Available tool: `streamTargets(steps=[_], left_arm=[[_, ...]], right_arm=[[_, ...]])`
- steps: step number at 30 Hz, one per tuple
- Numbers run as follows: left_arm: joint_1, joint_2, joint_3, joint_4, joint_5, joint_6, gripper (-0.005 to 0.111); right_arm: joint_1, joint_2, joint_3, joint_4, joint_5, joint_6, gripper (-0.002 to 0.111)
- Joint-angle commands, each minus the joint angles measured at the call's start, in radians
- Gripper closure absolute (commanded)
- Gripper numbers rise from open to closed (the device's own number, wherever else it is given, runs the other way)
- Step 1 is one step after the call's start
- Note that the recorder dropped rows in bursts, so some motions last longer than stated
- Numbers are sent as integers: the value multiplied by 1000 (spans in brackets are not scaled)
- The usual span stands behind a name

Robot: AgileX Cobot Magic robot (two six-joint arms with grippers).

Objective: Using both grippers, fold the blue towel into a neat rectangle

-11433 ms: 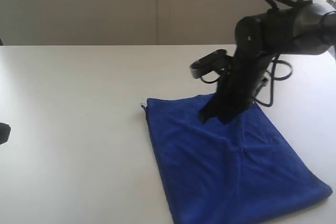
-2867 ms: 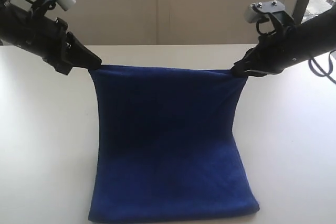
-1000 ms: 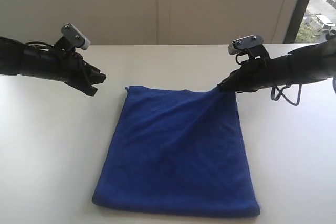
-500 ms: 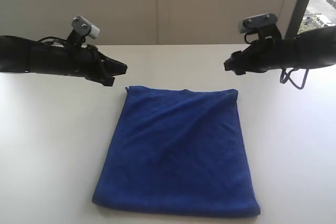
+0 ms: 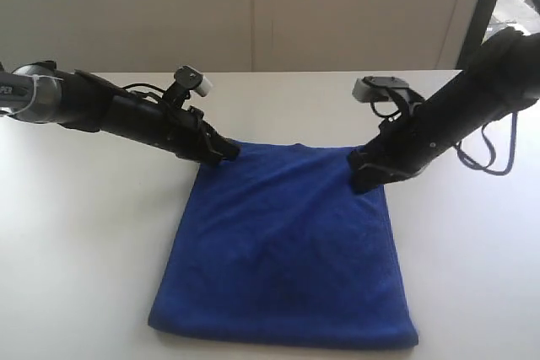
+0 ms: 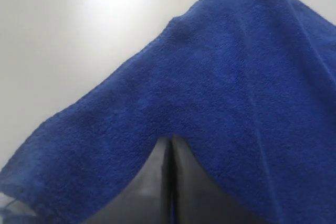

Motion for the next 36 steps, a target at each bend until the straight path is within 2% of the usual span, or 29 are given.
streamTargets(steps=[1, 6, 15, 21, 29, 36], left_arm=[[-2, 11, -4, 22, -24, -9, 106], [-2, 30, -4, 36, -48, -13, 106], [-1, 34, -4, 201, -102, -112, 107], [-1, 34, -4, 327, -123, -203, 107], [-1, 22, -5, 330, -127, -203, 107], [-2, -54, -6, 282, -88, -194, 107]], right_arm=[[64, -8, 56, -40, -56, 7, 108], [97, 10, 107, -82, -162, 57, 108], [97, 81, 107, -136, -156, 126, 108], [97, 85, 107, -297, -109, 263, 108], [97, 85, 107, -303, -66, 278, 108], [97, 39, 70, -243, -149, 274, 108]])
